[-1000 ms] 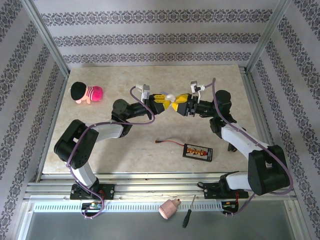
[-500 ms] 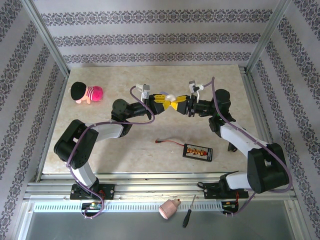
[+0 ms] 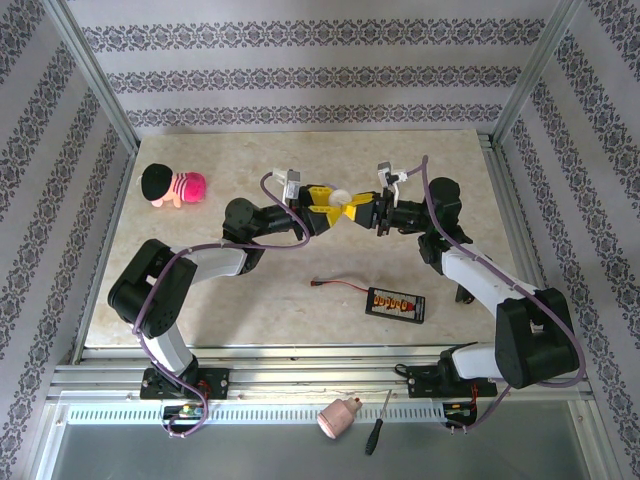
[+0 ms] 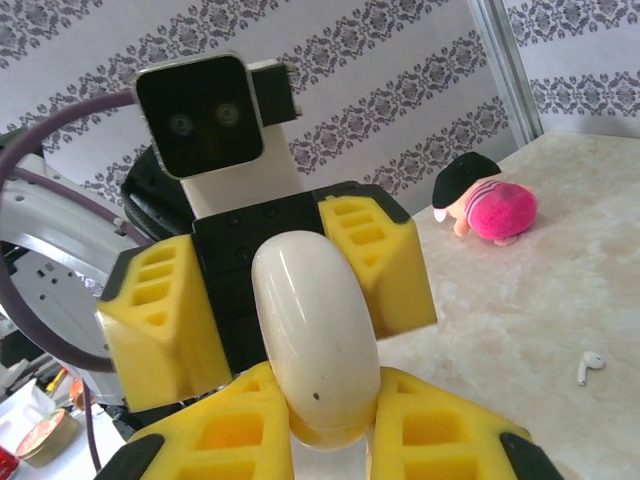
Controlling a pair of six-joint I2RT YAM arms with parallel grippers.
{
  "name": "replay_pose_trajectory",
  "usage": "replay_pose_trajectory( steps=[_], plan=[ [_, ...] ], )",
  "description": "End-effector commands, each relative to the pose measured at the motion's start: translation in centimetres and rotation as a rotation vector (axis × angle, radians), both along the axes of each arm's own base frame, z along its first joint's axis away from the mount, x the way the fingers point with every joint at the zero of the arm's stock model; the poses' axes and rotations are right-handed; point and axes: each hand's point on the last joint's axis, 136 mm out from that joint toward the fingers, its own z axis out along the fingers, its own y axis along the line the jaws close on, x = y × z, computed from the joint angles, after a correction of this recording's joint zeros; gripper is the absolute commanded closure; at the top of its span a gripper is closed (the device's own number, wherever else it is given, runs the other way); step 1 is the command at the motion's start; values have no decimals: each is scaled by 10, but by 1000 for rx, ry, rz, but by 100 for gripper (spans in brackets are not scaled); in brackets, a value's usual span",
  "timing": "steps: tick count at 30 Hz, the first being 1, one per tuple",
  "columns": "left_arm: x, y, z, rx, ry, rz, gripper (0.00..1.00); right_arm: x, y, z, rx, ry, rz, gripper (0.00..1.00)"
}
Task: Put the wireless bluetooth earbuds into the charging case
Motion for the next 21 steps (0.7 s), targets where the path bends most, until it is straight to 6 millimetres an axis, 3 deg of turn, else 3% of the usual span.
replay_pose_trajectory(
  steps=[1, 5, 8, 11, 17, 21],
  plan=[
    [-12, 8, 19, -25, -85, -15, 35, 4, -1, 13, -15, -93, -24, 88],
    [-10, 21, 11, 3, -126, 17, 22, 7, 1, 1, -78, -92, -48, 89],
    [2, 34, -5, 63, -115, 72, 17, 2, 7, -14, -214, -128, -68, 89],
    [1, 39, -18, 126, -131, 76, 14, -9, 14, -21, -295, -137, -37, 89],
    [-18, 39, -32, 205, -200, 8, 15, -27, 31, -19, -345, -163, 43, 89],
    [-29, 40, -36, 225, -208, -28, 24, -28, 36, -18, -367, -182, 51, 89]
  ],
)
